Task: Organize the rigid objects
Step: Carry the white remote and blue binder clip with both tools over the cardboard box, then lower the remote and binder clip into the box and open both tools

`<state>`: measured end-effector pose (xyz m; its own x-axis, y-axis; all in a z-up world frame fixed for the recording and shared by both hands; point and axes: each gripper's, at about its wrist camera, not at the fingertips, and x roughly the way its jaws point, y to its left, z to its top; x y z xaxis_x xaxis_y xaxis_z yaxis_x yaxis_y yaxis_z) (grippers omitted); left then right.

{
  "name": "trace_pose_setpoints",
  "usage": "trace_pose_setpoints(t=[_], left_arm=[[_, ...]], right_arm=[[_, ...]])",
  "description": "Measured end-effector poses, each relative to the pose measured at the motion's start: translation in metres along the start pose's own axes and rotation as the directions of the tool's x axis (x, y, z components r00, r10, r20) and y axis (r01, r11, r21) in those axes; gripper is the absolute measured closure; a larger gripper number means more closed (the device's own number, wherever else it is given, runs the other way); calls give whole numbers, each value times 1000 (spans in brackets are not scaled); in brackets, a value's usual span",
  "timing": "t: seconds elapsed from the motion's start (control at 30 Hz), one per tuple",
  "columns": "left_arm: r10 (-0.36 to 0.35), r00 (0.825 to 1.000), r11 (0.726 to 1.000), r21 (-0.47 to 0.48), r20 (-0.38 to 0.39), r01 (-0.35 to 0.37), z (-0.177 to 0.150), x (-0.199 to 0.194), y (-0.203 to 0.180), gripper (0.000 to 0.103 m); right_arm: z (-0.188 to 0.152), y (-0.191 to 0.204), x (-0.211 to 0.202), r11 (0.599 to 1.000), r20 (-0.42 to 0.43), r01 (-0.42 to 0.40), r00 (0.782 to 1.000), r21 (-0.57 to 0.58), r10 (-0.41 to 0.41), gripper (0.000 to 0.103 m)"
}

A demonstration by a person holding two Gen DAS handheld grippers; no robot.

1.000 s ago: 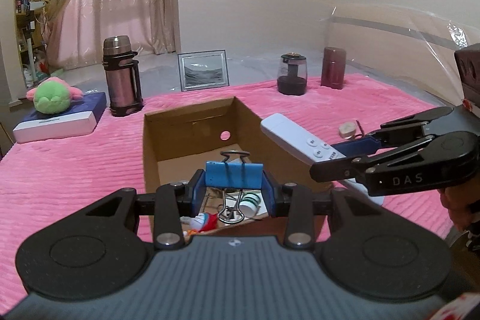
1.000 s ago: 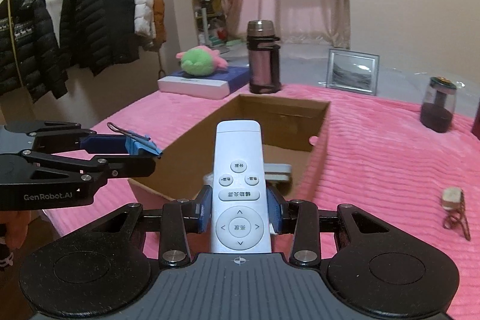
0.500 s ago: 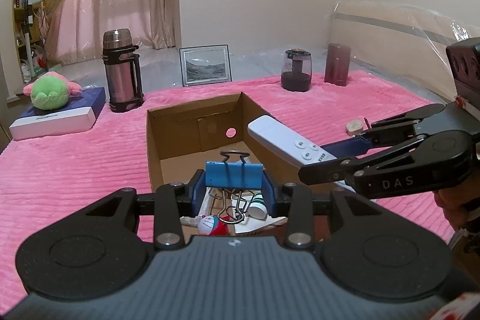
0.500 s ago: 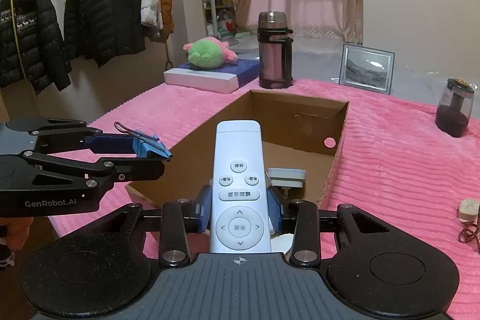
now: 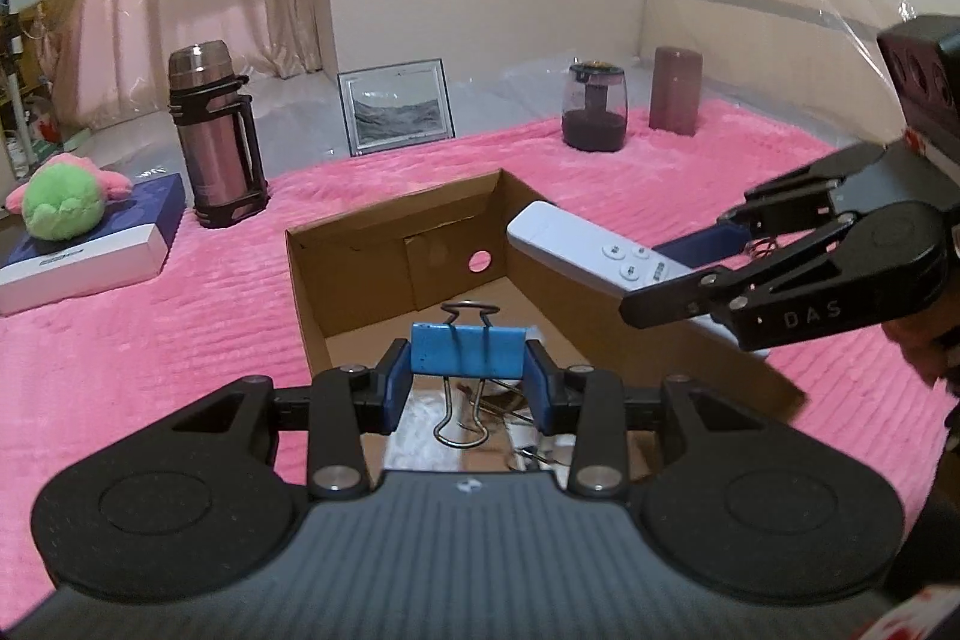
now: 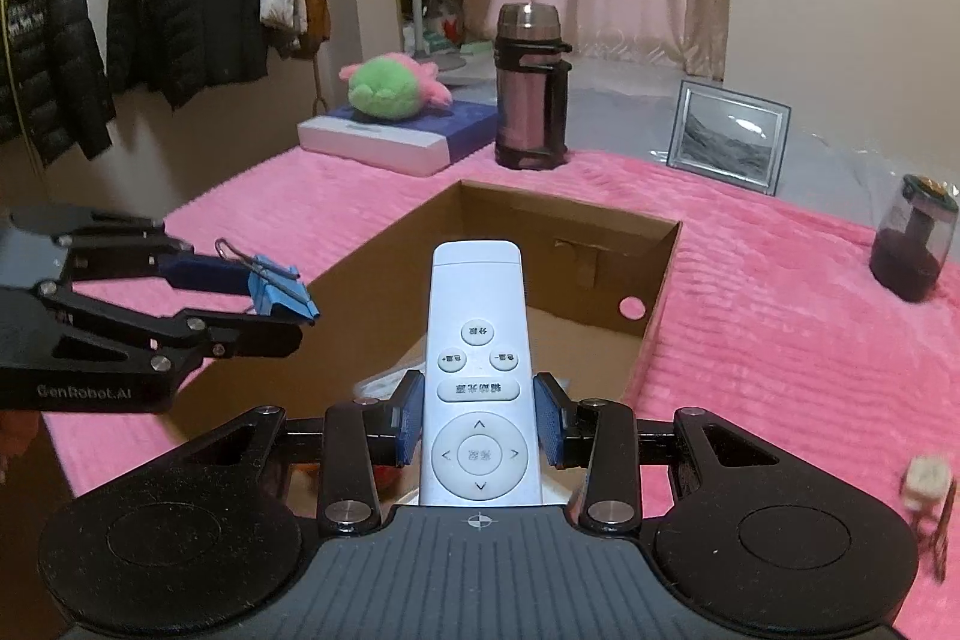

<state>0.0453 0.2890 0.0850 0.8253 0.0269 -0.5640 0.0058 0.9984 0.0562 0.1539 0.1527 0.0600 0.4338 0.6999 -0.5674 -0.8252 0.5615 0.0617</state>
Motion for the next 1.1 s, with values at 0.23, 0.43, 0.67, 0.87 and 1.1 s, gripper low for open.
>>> trace_pose_setpoints(t=[0.23, 0.43, 0.67, 0.87, 1.1], left_arm=[[-40, 997, 997, 61, -65, 44, 27, 54, 30, 69], [-77, 986, 991, 100, -148, 92, 42, 105, 44, 69], [-80, 962, 983, 140, -261, 120, 41, 153, 49, 69], [-87, 945, 977, 159, -317, 143, 42, 177, 53, 69], [-71, 927, 971, 188, -368, 149, 43, 198, 54, 69]], right_arm=[[32, -19, 55, 993, -98, -18, 995, -113, 7, 68], [50, -32, 109, 982, -219, -39, 976, -183, -2, 67], [57, -39, 157, 967, -340, -35, 939, -253, -55, 67], [60, -48, 186, 956, -417, -76, 907, -284, -52, 67], [57, -52, 209, 941, -481, -107, 874, -321, -65, 67]])
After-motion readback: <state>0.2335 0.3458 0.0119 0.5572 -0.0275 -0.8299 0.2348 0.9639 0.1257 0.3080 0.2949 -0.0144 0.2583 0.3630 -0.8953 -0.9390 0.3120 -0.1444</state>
